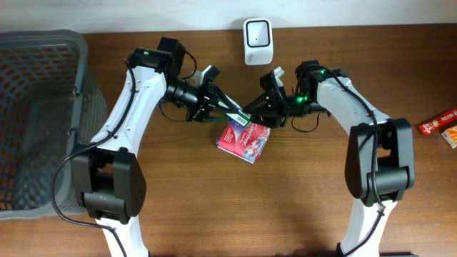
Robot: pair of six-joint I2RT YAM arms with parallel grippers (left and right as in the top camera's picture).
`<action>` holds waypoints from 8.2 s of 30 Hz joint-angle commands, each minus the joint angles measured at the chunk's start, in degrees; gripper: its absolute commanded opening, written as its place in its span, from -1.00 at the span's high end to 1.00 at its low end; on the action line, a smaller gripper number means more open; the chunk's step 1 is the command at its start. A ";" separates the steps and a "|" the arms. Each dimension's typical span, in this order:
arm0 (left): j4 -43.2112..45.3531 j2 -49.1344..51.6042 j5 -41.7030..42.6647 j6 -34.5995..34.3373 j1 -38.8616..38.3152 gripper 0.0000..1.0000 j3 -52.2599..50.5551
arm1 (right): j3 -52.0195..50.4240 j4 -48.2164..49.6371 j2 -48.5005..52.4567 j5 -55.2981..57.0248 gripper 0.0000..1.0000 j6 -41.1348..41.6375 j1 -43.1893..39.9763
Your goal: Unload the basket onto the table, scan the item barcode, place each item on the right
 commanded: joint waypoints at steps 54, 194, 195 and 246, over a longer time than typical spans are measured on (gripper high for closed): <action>8.02 1.14 -52.17 -18.03 -7.39 0.44 -8.76 | 0.17 3.28 -0.24 34.49 -0.04 6.03 1.16; 22.67 3.32 -29.14 1.29 -13.77 -0.47 -17.16 | 3.67 -1.42 -4.74 67.43 0.38 14.12 4.79; 22.64 3.32 -35.17 -2.05 -16.00 -0.49 -17.16 | 3.67 -1.40 -4.74 67.45 0.37 14.10 4.79; 24.00 3.37 -25.53 -1.25 1.97 -0.44 -17.14 | 16.22 31.39 -4.48 70.75 0.67 22.69 -1.40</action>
